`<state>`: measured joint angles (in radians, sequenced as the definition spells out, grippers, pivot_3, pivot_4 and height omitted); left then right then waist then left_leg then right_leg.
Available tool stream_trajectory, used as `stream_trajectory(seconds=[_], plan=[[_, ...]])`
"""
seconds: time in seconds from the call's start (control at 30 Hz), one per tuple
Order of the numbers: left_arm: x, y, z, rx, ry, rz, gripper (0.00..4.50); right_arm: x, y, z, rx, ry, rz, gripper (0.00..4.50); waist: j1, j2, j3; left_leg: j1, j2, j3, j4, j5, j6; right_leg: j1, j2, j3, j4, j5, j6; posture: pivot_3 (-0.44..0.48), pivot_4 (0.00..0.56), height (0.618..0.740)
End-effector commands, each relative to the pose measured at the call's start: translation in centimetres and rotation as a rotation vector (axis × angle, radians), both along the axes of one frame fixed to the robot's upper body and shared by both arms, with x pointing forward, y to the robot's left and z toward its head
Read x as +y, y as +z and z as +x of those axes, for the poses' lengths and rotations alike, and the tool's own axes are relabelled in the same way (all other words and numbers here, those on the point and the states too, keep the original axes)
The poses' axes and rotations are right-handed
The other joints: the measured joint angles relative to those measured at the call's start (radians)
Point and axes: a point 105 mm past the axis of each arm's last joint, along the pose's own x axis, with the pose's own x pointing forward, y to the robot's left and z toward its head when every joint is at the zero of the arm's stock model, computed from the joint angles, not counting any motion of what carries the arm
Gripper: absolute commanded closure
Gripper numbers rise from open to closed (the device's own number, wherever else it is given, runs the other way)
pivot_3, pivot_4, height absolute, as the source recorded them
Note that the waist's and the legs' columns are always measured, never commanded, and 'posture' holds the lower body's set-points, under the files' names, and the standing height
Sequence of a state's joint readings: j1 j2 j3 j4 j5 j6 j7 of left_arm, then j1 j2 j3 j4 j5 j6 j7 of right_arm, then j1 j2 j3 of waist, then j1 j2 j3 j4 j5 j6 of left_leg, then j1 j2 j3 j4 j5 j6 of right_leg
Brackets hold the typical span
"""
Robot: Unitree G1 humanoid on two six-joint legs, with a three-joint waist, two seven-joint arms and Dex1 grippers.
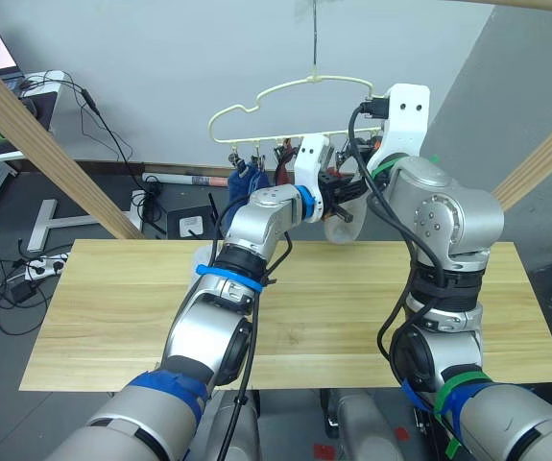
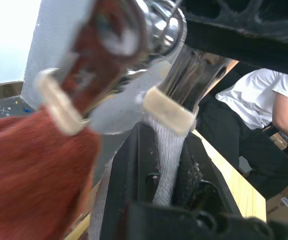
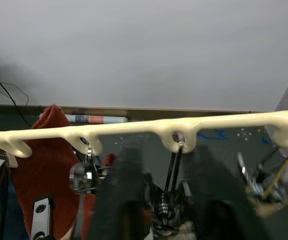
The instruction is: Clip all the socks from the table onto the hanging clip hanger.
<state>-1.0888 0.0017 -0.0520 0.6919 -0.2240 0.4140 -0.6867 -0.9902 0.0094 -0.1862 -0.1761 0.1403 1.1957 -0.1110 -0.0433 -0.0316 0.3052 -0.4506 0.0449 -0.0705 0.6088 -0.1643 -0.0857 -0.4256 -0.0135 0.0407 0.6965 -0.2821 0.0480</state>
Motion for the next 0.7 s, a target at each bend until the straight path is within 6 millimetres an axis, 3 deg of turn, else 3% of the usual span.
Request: stream_trajectory(seconds=[0.03,0.1,0.2,0.23,0.33,0.63,0.7], plan=[[-0.8,2.3,-0.4,-0.059,-0.029,-0.036,3.91,0.2,1.7,-0.6,-0.068,0.010,0.016,1.99,0.000,0.000,0.000,0.000,0.000,0.000,0.000,0.000,0.000,0.000,0.000,0.000,0.000,0.000,0.000,-0.016,0.270,0.740],[-0.8,2.3,-0.4,-0.060,-0.027,-0.036,3.91,0.2,1.7,-0.6,-0.069,0.008,0.013,1.32,-0.001,0.000,0.000,0.000,0.000,0.000,0.000,0.000,0.000,0.000,0.000,0.000,0.000,0.000,0.000,-0.016,0.270,0.740],[-0.8,2.4,-0.4,-0.058,-0.029,-0.038,3.91,0.1,1.7,-0.6,-0.071,0.007,0.011,1.32,-0.002,0.000,0.000,0.000,0.000,0.000,0.000,0.000,0.000,0.000,0.000,0.000,0.000,0.000,0.000,-0.016,0.270,0.740],[-0.7,2.3,-0.4,-0.058,-0.030,-0.038,3.72,0.1,1.7,-0.6,-0.071,0.006,0.011,1.28,-0.002,0.000,0.000,0.000,0.000,0.000,0.000,0.000,0.000,0.000,0.000,0.000,0.000,0.000,0.000,-0.018,0.266,0.740],[-0.6,2.0,-0.7,-0.057,-0.041,-0.027,3.01,0.1,1.7,-0.7,-0.071,0.006,0.009,1.27,-0.003,0.000,0.000,0.000,0.000,0.000,0.000,0.000,0.000,0.000,0.000,0.000,0.000,0.000,0.000,-0.018,0.265,0.740],[1.1,0.3,-2.3,-0.061,-0.081,0.048,0.17,-0.2,0.7,-1.6,-0.038,0.020,0.006,1.27,-0.011,0.000,0.000,0.000,0.000,0.000,0.000,0.000,0.000,0.000,0.000,0.000,0.000,0.000,0.000,-0.022,0.265,0.740],[1.5,0.1,-3.1,-0.067,-0.103,0.061,0.02,-0.2,0.4,-2.0,-0.027,0.026,0.003,1.27,-0.012,0.000,0.000,0.000,0.000,0.000,0.000,0.000,0.000,0.000,0.000,0.000,0.001,0.000,0.000,-0.022,0.265,0.740]])
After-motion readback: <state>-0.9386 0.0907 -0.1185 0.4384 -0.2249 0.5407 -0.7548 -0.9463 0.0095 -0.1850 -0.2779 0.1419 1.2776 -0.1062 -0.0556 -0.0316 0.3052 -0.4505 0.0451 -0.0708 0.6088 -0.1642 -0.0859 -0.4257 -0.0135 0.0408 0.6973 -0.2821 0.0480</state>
